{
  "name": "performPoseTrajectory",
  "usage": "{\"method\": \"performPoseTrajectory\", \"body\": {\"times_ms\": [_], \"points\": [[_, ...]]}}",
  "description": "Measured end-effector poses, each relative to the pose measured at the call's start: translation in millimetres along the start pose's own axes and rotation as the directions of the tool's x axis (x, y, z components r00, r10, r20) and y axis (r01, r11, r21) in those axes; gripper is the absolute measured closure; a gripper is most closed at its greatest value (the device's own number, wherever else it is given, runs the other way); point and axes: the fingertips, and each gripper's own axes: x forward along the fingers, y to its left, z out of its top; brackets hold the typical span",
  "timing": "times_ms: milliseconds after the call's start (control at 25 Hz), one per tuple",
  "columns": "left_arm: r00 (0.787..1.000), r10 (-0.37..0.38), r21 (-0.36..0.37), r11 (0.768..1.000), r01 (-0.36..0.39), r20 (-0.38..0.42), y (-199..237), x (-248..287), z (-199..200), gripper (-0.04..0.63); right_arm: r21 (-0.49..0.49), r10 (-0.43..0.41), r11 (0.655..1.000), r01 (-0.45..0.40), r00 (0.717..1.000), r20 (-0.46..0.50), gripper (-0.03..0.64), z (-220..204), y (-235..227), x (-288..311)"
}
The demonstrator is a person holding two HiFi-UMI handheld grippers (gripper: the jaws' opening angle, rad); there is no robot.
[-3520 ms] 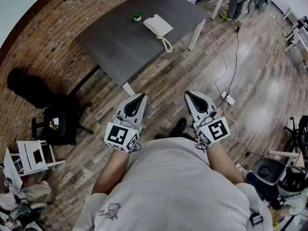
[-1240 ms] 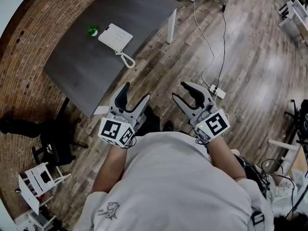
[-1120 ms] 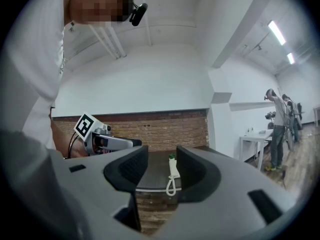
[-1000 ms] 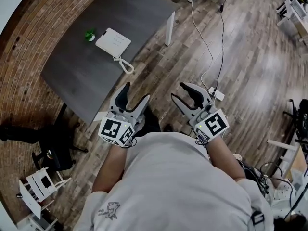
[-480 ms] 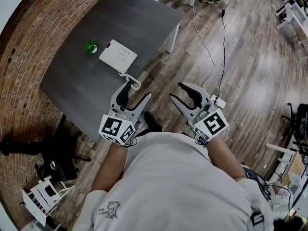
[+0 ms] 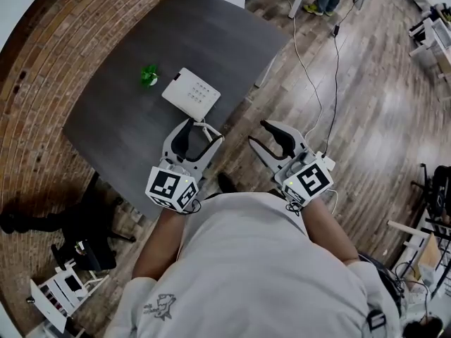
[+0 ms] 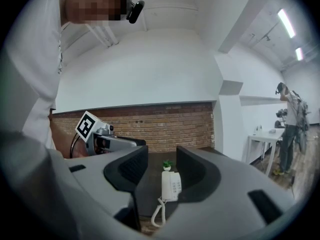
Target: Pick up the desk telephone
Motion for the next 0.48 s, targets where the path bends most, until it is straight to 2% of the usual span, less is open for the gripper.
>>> {"method": "performPoseTrajectory", "body": {"times_ms": [280,480], "points": [[0.999,0.031,-0.018,0.999,-0.031,0.007,28.7,-8.0,2.8,0.239,-0.005,0.047,0.999,-0.047,0.999,-0.016,0.434,2.9,4.7,38.5],[0.996,0.086,-0.025,0.996,-0.086,0.011,45.3,-14.3,5.0,0.239,0.020,0.077,0.997,-0.077,0.996,-0.034,0.434,-1.1,-7.9,55.6]]}}
